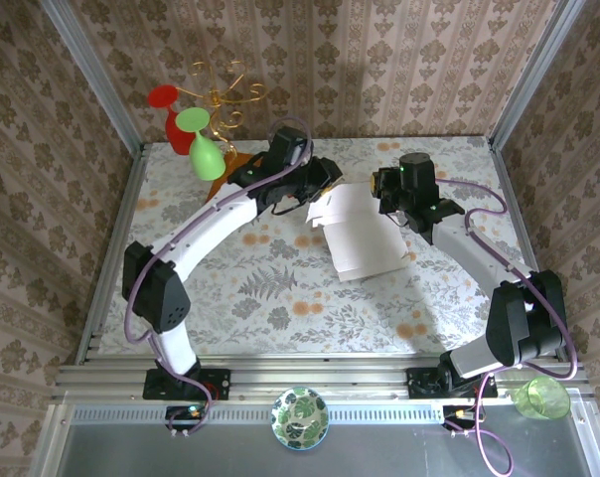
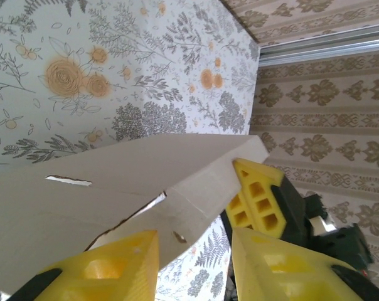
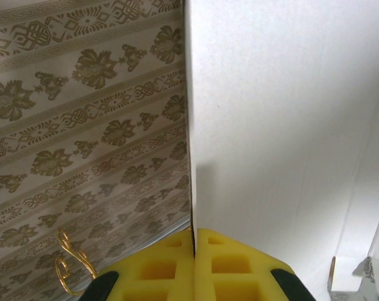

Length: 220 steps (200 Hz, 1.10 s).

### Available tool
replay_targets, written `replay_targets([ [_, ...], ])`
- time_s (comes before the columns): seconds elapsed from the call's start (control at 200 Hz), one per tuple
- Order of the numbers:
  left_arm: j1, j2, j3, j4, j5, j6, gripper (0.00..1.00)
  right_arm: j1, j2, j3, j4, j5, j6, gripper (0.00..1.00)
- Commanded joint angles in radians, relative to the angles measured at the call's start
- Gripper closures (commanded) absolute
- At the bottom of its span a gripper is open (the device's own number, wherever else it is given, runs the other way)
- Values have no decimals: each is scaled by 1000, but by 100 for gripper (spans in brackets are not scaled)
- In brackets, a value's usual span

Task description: Fold the paper box

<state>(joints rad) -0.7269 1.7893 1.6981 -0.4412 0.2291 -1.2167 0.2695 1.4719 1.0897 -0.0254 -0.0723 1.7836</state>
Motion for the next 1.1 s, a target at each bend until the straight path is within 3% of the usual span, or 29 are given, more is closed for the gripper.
replay_targets([
  [0.0,-5,19,45,13,30,-15,63,8,-20,-13,21,31,3,100],
  [0.42,-3,42,50,13,47,-29,64,14,-22,-13,9,34,9,100],
  [0.68,23,-45,41,-92,-46,2,64,9,-24,-21,-5,49,3,100],
  [1.095,0,-4,40,-105,-2,-32,63,12,-5,-9,0,40,2,100],
])
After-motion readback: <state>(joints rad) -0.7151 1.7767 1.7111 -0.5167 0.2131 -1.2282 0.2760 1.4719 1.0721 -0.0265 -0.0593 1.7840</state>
